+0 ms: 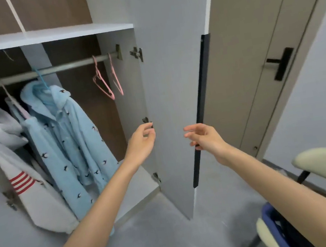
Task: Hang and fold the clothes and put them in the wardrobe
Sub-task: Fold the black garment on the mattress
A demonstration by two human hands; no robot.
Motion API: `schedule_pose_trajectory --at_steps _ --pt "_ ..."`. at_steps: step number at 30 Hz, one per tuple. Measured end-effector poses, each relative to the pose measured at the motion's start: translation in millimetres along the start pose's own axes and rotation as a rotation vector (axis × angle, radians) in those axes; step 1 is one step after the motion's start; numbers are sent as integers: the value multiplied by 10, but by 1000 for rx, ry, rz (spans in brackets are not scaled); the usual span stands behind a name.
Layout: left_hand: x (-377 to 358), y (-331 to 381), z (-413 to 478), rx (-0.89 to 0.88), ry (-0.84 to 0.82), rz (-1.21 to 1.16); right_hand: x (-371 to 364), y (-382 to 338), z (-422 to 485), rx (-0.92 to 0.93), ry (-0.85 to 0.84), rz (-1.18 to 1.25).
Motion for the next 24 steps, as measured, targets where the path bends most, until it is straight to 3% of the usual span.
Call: schedule_pose_trajectory --at_steps 12,24 --pt "-2374 597 -346 -130 -459 8 1998 1142 -1033 -195 445 13" --pt "-4678 600 -326 -169 -870 100 3484 2453 -1595 -493 791 -7"
Point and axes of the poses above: each hand's wrist, its own z-axis towards the middle knuckle, its own x-axis out of the back of the hand, y = z × x, the point moved 4 cm from there along z, towards the middle knuckle
